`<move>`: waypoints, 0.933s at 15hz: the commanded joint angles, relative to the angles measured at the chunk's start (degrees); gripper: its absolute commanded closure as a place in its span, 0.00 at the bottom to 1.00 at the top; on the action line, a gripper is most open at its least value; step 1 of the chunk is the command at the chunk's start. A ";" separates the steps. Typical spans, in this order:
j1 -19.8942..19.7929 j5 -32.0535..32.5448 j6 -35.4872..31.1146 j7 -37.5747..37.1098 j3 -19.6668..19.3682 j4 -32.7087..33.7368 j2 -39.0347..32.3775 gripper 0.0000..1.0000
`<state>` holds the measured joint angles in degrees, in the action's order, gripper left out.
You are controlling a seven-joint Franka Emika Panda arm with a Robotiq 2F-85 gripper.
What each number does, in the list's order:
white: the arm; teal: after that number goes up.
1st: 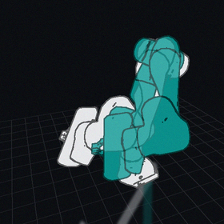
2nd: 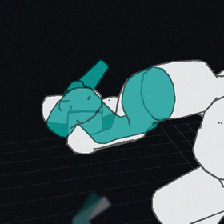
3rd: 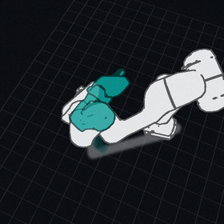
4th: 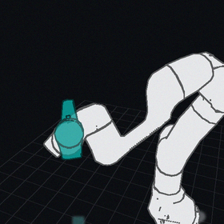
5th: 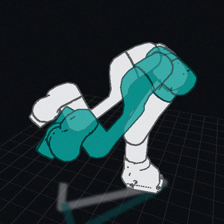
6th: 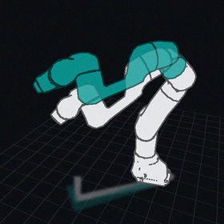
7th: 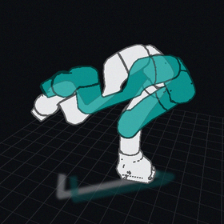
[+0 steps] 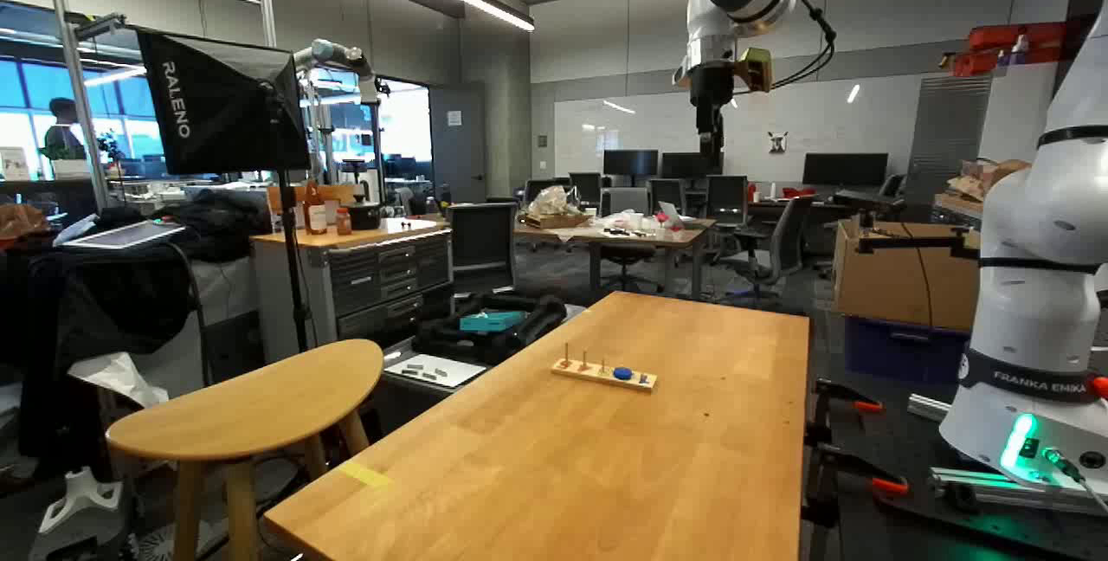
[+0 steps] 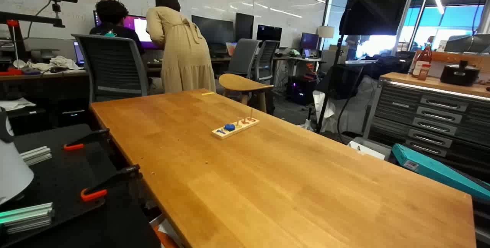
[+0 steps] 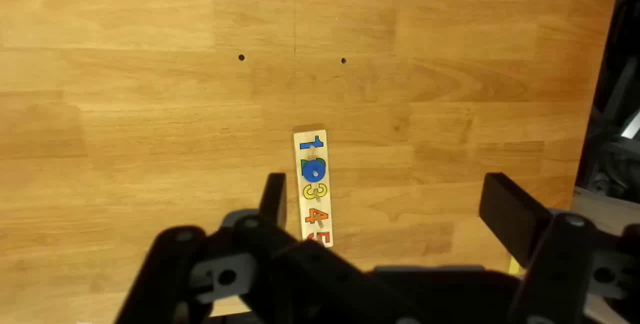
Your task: Remove the ring from the wooden platform
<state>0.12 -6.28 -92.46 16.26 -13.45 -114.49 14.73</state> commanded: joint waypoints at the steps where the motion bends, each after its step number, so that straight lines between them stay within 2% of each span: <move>1: -1.90 -0.39 0.10 0.38 1.63 0.24 -0.19 0.00; 7: -1.89 -0.39 0.10 0.39 1.62 0.50 -0.05 0.00; 10: -0.88 4.45 -5.52 -0.68 4.83 -2.00 -0.50 0.00; 14: 0.36 8.75 -12.34 -3.06 9.72 -2.35 -5.50 0.00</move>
<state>0.03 -0.69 -100.12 15.42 -6.81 -117.20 12.72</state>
